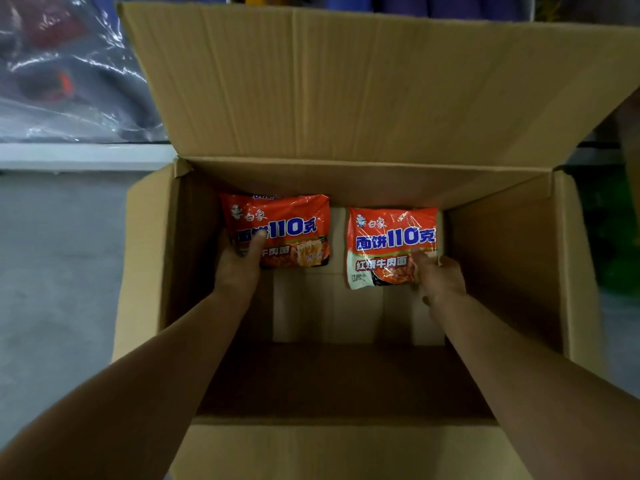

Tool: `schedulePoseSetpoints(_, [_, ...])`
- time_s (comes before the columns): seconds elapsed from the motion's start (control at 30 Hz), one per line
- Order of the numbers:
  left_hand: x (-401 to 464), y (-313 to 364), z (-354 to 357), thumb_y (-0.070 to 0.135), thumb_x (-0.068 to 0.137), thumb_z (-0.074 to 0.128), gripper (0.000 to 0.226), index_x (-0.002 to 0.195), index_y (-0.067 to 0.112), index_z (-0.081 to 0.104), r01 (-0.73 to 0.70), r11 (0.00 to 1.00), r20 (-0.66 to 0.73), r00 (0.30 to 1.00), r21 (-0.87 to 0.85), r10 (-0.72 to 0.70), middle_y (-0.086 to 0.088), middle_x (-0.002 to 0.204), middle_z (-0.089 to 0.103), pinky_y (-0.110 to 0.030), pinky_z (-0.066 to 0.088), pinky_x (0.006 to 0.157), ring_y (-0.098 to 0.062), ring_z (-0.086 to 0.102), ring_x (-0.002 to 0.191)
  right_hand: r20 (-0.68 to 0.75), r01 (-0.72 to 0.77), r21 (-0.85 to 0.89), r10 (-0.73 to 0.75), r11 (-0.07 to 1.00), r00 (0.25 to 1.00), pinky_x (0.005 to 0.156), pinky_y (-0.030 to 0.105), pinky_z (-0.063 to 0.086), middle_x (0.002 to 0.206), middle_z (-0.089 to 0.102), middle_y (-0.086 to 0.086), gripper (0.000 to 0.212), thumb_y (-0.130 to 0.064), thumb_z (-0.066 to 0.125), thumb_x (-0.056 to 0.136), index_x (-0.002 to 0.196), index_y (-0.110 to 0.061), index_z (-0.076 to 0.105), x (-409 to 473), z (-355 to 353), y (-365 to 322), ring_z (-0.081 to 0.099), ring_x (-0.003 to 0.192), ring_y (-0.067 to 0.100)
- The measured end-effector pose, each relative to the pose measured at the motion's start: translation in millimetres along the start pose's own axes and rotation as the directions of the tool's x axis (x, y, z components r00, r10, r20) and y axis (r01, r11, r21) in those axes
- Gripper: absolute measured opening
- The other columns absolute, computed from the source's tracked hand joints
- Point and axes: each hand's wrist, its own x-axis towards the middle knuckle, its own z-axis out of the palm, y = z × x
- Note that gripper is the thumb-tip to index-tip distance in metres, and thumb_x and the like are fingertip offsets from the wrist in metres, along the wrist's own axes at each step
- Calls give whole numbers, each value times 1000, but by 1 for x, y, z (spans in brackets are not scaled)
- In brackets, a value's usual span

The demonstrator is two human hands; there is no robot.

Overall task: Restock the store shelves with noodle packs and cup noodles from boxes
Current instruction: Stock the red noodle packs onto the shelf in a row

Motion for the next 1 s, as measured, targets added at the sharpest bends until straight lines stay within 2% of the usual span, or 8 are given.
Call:
schedulePoseSetpoints(0.23, [8,5,13,37,93,67,75,156,22,28,62,998,13,998,-17,-62,-10,155,41,-46,36,109,-32,40,142,-9,-30,82,31,996,999,100,48,50,133,59,8,69,-40,77,87,144,-15,48,9,3,-2,58,114,28])
schedulePoseSetpoints(0.3, [10,5,14,38,92,68,77,156,22,27,91,996,19,996,-8,-91,-10,155,41,-48,35,111,-33,39,143,-18,-48,67,49,997,999,98,47,53,126,63,7,63,-43,80,83,134,-14,56,12,5,-3,59,104,25])
schedulePoseSetpoints(0.4, [15,2,14,38,92,69,78,156,22,27,141,990,15,990,-3,-141,-12,154,42,-51,36,110,-35,41,141,-17,-82,58,83,995,996,98,49,54,118,68,9,59,-48,84,77,119,-13,64,15,6,-2,65,107,28])
schedulePoseSetpoints(0.6, [21,-6,13,33,90,72,72,151,20,38,211,977,68,975,-25,-209,-11,148,49,-46,45,94,-35,50,132,36,-129,118,125,985,991,97,48,55,110,67,8,51,-41,85,77,112,-15,59,20,14,0,68,106,29])
schedulePoseSetpoints(0.73, [27,-10,12,36,89,72,70,150,20,41,224,974,90,970,9,-224,-12,147,49,-50,44,103,-35,50,132,32,-140,112,137,984,990,96,47,56,111,69,10,46,-42,85,77,104,-16,59,22,13,3,68,103,28])
schedulePoseSetpoints(0.87, [29,-11,12,40,84,77,72,146,19,46,258,966,94,962,3,-258,-13,138,58,-53,48,101,-35,58,122,30,-148,138,145,979,989,96,48,56,106,64,10,50,-40,86,76,104,-16,53,22,12,2,67,104,30])
schedulePoseSetpoints(0.93, [30,-11,12,42,83,78,74,145,18,46,286,958,84,955,11,-286,-13,134,60,-51,53,93,-35,60,118,35,-160,138,157,977,987,95,49,56,106,64,10,54,-41,87,74,105,-15,51,21,12,2,66,105,30])
schedulePoseSetpoints(1.0, [31,-14,13,38,86,76,69,145,16,46,294,956,92,951,16,-294,-10,128,61,-40,52,72,-34,60,116,51,-164,133,158,977,986,95,49,56,109,65,9,63,-44,88,71,114,-12,55,21,11,3,67,104,30])
